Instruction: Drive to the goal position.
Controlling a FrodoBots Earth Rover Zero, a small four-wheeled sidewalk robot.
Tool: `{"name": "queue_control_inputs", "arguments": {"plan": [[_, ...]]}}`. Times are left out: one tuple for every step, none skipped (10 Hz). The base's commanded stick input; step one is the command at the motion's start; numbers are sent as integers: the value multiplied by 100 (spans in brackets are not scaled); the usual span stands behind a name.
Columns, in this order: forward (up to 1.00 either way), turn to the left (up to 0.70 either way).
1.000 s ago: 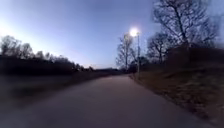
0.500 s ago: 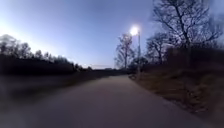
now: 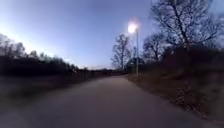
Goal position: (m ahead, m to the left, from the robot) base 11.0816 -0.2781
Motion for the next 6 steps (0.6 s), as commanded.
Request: {"name": "queue_control_inputs", "arguments": {"plan": [[100,0],[100,0],[100,0],[100,0],[100,0],[100,0]]}}
